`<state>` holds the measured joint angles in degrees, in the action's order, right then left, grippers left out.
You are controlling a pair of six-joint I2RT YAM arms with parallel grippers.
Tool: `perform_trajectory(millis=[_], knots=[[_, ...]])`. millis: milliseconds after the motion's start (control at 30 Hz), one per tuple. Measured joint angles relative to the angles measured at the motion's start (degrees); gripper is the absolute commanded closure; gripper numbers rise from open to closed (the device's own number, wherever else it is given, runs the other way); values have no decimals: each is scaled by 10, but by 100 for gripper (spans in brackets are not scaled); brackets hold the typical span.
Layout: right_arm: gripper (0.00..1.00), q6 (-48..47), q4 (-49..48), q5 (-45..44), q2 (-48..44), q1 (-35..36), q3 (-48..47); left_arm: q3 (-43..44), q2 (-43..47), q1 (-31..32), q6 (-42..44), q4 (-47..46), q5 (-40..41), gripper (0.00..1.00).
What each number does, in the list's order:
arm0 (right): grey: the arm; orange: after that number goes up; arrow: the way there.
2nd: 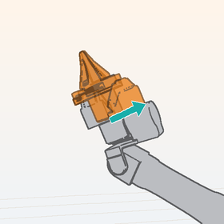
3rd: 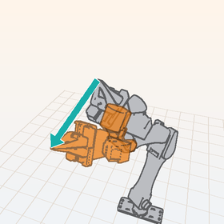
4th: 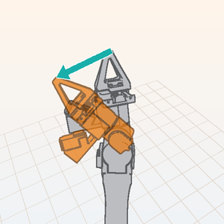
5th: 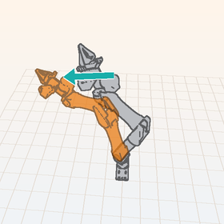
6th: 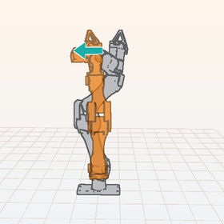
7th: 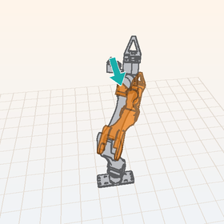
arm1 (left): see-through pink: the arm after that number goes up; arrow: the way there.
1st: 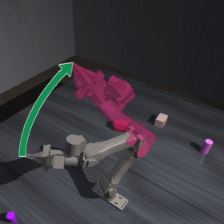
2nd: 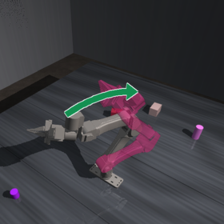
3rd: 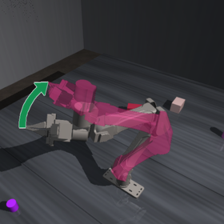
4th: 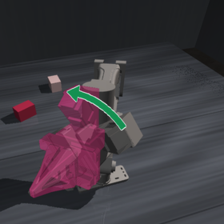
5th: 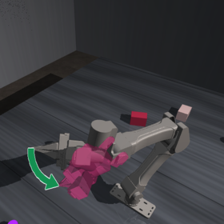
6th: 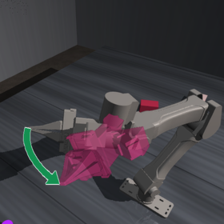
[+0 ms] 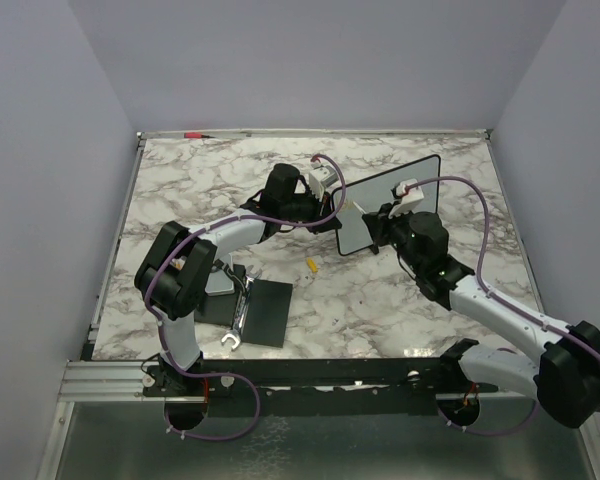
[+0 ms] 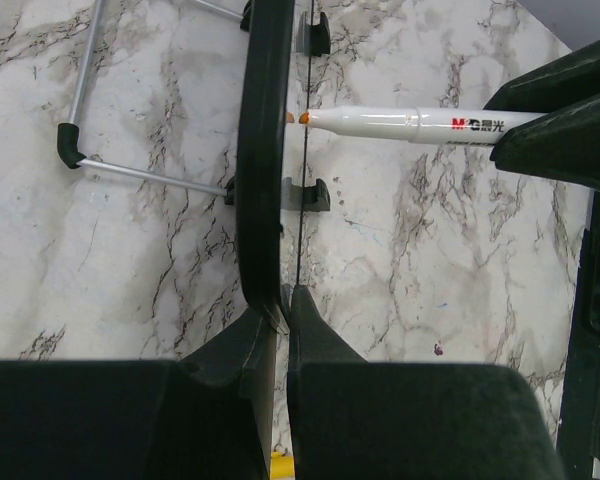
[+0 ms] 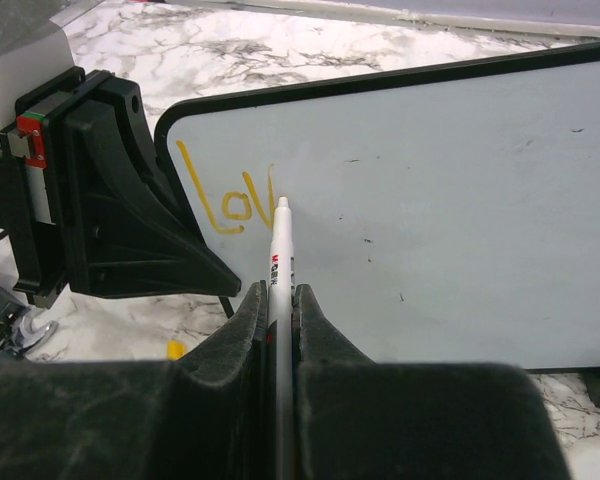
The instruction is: Write a sentence on the whiteboard
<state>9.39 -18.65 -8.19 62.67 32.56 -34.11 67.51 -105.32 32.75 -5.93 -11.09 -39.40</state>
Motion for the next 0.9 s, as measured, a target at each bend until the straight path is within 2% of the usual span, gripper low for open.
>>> perform_trajectory(millis=[900], knots=[[99, 6, -2, -32, 8, 0, 0, 0, 0, 0, 0, 0, 0, 100]])
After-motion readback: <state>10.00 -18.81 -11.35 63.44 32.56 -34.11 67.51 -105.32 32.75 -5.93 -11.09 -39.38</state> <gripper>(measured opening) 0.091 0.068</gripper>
